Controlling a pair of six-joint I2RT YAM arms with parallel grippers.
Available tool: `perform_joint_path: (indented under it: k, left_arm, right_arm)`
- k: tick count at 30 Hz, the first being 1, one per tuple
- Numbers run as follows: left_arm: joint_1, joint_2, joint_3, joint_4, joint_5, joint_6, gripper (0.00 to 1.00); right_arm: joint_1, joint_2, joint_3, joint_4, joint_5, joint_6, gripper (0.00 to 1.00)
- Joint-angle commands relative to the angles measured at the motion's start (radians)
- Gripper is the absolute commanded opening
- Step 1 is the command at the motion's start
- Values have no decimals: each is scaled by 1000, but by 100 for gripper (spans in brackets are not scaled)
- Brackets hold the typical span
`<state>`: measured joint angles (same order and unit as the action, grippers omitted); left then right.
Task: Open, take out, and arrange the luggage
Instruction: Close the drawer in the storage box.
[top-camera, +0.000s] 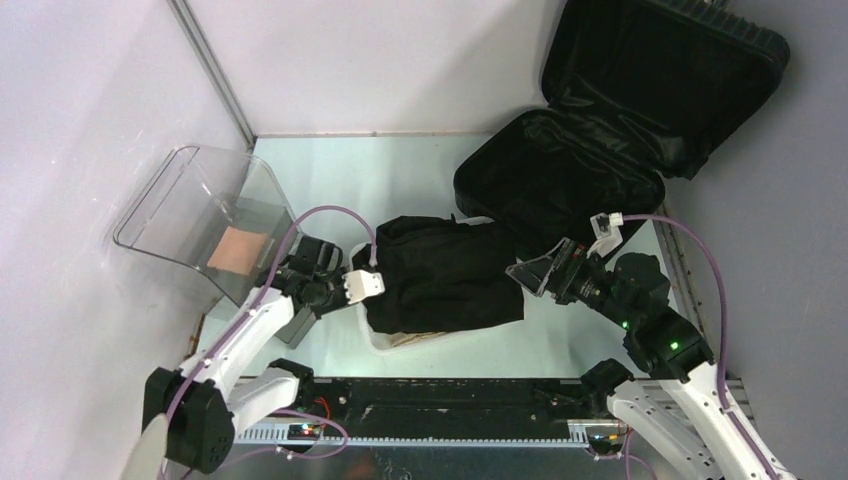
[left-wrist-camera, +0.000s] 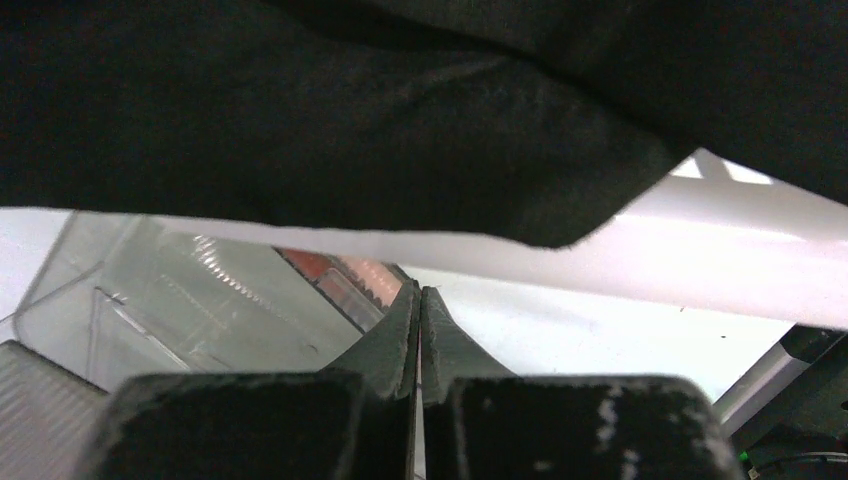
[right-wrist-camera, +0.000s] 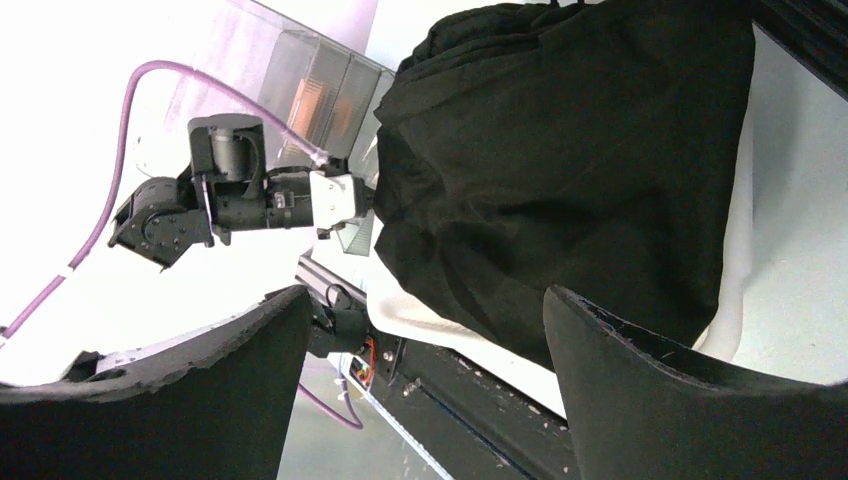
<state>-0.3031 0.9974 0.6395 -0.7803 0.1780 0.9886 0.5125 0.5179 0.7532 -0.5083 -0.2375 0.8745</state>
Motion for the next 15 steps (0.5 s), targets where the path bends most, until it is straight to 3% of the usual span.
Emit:
perform_joint_path:
  k: [1, 10, 15]
  left_arm:
    - [6, 46, 22, 26, -20, 25, 0]
    - [7, 4, -104, 259, -168, 13, 0]
    - [7, 19, -113, 308, -231, -1, 0]
  right_arm:
    - [-9, 28, 60, 15, -44, -46, 88]
    - [-23, 47, 72, 35, -59, -62, 88]
    - [-23, 31, 72, 59, -46, -64, 88]
